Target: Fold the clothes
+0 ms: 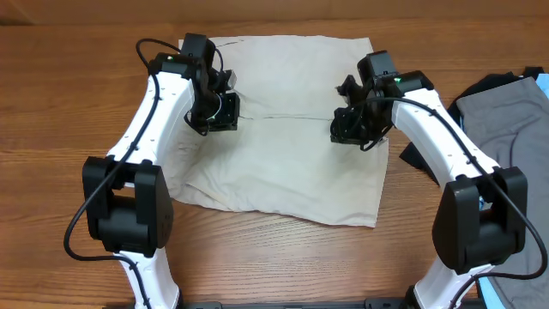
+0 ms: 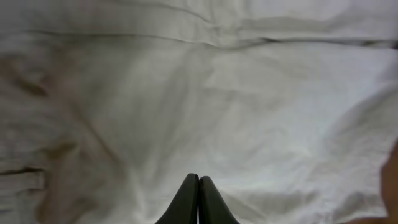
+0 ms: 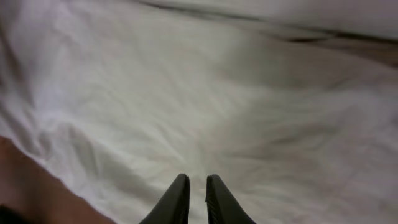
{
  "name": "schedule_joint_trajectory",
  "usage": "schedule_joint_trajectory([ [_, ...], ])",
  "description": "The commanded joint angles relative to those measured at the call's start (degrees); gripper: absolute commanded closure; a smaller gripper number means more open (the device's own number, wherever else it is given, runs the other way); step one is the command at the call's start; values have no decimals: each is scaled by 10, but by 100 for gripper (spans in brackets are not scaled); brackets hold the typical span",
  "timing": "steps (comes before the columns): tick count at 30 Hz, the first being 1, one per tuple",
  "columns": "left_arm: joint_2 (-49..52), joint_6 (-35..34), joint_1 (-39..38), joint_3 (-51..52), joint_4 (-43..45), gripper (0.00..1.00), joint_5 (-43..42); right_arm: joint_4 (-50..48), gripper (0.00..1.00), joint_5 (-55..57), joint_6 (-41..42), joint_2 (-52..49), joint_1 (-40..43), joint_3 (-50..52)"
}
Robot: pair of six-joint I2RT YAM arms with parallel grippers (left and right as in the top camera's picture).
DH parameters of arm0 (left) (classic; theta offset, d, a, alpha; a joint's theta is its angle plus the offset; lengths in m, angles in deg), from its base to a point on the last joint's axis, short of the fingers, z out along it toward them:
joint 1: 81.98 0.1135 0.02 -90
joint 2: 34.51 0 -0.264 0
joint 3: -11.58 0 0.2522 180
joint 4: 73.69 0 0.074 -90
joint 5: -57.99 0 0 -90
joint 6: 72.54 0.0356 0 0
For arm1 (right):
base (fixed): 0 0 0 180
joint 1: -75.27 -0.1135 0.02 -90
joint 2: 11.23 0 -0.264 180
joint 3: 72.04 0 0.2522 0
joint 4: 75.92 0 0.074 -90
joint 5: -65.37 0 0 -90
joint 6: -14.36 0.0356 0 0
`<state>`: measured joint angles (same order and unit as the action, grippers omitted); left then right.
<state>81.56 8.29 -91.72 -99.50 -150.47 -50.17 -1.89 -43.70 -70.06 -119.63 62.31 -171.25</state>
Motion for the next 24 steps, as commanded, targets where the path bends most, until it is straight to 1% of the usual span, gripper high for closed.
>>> schedule_joint_trajectory([
  [1,11,-13,2,24,26,96,73,-9,94,65,22,-7,7,0],
  [3,13,-14,3,37,40,96,77,-5,96,92,22,-14,8,0],
  [6,14,-13,5,46,53,96,79,0,96,140,25,-27,15,0],
  [10,14,-14,5,46,69,96,83,-3,96,204,55,-42,28,8],
  [17,15,-16,4,69,104,96,83,-61,96,205,63,-71,58,19],
  [24,15,-16,4,82,106,96,111,-114,96,205,65,-78,61,19],
])
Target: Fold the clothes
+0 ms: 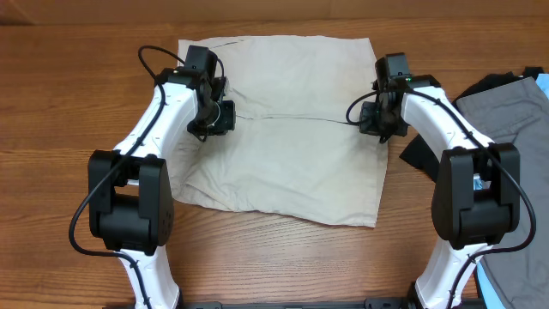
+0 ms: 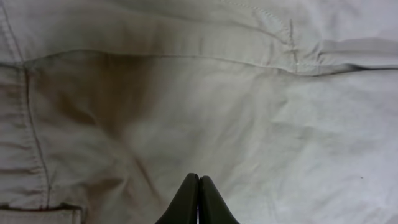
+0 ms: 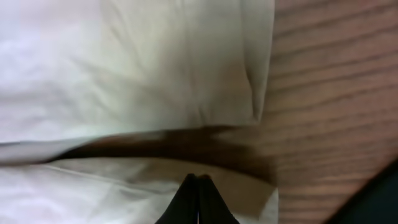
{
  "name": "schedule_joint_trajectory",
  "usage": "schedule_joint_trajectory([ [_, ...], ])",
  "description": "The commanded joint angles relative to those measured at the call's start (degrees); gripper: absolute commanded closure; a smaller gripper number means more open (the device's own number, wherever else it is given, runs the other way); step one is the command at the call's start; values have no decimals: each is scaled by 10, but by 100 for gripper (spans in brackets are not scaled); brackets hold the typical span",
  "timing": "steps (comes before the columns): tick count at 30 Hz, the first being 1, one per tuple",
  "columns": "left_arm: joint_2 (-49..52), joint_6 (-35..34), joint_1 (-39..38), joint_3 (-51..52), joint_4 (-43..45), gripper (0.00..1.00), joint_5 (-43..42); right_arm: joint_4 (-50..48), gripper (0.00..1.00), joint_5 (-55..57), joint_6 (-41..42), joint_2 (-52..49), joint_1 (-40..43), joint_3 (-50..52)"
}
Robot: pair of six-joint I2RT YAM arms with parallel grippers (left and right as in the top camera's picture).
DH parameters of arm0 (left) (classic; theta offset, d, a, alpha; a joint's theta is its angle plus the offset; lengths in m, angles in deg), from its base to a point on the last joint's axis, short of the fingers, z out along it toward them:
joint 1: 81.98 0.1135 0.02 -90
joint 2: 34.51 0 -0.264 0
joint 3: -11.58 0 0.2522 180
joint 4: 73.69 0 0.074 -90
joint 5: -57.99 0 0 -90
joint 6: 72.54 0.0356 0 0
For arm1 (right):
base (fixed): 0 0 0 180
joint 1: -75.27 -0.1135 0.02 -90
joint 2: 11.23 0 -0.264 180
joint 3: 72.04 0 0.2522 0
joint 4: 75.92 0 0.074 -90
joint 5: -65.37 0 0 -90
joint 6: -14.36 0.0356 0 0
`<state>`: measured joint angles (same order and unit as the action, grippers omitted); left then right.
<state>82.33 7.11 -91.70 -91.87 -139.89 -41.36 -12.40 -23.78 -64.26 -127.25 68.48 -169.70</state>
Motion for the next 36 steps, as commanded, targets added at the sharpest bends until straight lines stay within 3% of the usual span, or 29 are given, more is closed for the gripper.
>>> schedule_joint_trajectory([
  [1,7,-4,4,5,0,96,23,-11,96,6,7,-2,-1,4],
  [8,7,-4,4,5,-2,96,23,47,96,-29,7,35,4,-64],
  [14,7,-4,4,5,-5,96,23,110,96,-31,9,46,4,-38],
  [21,7,-4,4,5,-6,96,23,-19,96,-19,21,46,5,72],
  [30,8,-4,3,9,3,96,20,-117,96,10,24,27,6,78],
  [36,8,-4,3,9,9,96,-8,-124,96,8,24,15,8,66],
])
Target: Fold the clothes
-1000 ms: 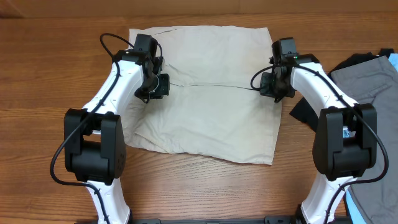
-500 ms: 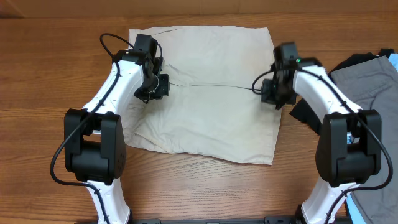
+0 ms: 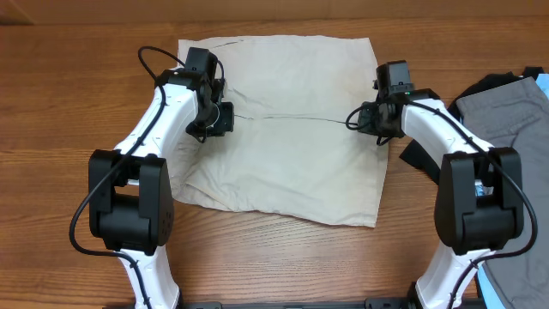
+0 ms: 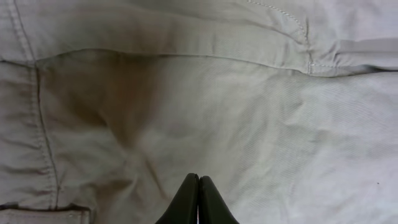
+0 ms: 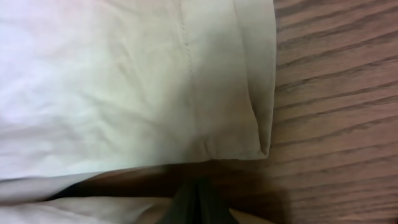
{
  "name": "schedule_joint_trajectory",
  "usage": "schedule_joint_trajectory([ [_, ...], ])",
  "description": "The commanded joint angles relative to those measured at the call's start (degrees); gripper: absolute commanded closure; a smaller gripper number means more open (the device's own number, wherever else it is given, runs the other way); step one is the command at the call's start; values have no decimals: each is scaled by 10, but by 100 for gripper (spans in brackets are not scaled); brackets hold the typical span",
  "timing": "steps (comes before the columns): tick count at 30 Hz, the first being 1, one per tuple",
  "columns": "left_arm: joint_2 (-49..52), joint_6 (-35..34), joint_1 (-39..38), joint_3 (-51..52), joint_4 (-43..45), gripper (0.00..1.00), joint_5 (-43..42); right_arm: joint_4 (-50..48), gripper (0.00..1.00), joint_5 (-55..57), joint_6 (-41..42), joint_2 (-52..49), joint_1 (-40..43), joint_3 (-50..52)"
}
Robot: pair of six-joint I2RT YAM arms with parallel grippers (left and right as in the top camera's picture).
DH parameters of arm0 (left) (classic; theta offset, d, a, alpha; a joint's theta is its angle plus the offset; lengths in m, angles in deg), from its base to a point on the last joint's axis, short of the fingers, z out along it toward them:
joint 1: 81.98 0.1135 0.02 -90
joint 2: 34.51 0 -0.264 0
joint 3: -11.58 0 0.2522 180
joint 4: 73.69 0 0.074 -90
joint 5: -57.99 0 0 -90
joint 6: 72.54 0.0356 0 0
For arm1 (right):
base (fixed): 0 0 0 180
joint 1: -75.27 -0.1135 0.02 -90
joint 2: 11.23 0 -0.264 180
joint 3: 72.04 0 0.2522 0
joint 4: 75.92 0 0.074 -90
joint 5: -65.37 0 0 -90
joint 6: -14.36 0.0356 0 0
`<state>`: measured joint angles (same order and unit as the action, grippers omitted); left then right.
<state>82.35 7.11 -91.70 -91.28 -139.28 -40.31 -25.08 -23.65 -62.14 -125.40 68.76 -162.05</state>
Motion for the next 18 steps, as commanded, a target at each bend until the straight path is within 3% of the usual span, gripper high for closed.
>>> schedule_joint_trajectory([
  [1,7,-4,3,-1,2,96,-18,17,96,1,3,5,6,-27],
  [3,4,-4,4,-15,2,96,-21,60,96,-43,1,35,6,-78],
  [6,4,-4,4,-26,5,96,-59,108,96,-195,-4,68,4,-127],
  [10,5,-14,2,-24,12,96,-108,118,96,-401,-3,68,-14,-124],
  [18,10,-28,-16,-24,16,96,-115,72,96,-419,33,20,-82,-93],
])
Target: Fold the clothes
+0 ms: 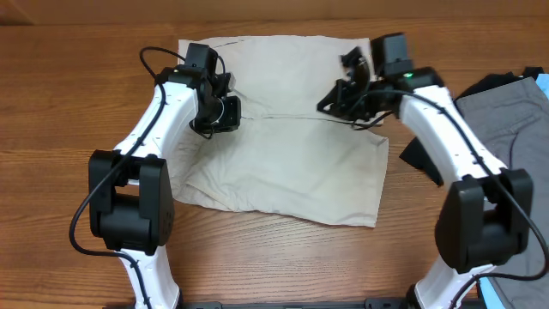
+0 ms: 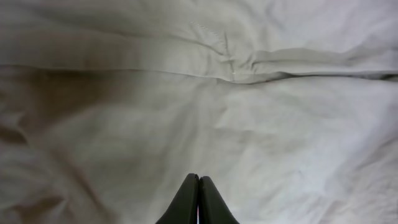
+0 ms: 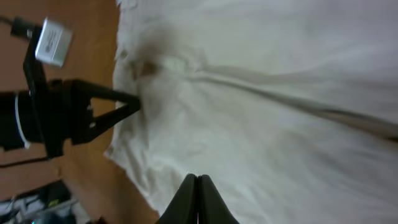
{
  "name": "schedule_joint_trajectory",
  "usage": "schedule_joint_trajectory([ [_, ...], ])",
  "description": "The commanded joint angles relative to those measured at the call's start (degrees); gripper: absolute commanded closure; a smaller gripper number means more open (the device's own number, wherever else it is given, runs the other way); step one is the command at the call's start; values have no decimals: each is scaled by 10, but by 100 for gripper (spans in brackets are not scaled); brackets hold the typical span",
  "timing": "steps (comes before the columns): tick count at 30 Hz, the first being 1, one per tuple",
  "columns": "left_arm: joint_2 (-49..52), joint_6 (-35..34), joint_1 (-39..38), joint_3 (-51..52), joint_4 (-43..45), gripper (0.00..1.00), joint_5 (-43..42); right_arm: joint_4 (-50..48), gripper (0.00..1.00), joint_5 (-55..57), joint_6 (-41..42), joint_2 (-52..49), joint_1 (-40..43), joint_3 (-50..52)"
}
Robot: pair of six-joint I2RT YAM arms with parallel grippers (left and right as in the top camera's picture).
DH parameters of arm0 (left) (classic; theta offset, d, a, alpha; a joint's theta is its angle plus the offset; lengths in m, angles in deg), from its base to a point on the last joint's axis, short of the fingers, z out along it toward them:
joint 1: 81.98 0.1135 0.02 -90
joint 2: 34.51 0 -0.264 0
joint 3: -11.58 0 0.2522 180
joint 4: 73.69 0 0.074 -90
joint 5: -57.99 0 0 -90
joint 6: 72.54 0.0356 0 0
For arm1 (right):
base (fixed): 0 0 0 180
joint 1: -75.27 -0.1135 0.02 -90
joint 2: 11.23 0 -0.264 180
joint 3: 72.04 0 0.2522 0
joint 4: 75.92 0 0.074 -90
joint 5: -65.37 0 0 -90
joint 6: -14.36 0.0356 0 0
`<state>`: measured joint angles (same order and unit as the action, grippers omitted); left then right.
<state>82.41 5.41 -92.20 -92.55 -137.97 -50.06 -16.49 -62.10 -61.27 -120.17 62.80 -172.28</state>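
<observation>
A beige garment (image 1: 292, 163) lies flat on the wooden table (image 1: 69, 103), with a fold seam running across its middle. My left gripper (image 1: 225, 112) sits low over the garment's left part near the seam; in the left wrist view it (image 2: 198, 177) is shut, with only fabric (image 2: 249, 124) beneath it. My right gripper (image 1: 332, 103) hangs over the upper right part of the garment, tilted leftward. In the right wrist view it (image 3: 198, 177) is shut with nothing between the fingers, looking across the cloth (image 3: 280, 93) at the left arm (image 3: 68, 115).
A grey garment (image 1: 506, 112) and a black one (image 1: 489, 86) lie at the right edge of the table, with a black piece (image 1: 416, 159) just past the beige cloth's right edge. Something blue (image 1: 515, 292) shows at the bottom right corner.
My right gripper has moved from the garment's right edge at the seam to a spot further left over the cloth, now turned toward the left arm. The left gripper shifted slightly rightward. Both stay shut.
Both grippers first stood over the cloth inward of its sides, the right one slightly open. Then each was shut at a side edge by the seam, and stayed there. Now both are inward over the cloth again, and the garment lies as before.
</observation>
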Motion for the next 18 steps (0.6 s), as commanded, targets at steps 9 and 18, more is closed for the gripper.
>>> schedule_joint_trajectory([
  [9,10,-29,-19,-6,24,96,7,-57,96,-31,42,-77,-76,9],
  [18,54,-38,-22,0,28,96,10,-99,96,24,71,-110,-90,9],
])
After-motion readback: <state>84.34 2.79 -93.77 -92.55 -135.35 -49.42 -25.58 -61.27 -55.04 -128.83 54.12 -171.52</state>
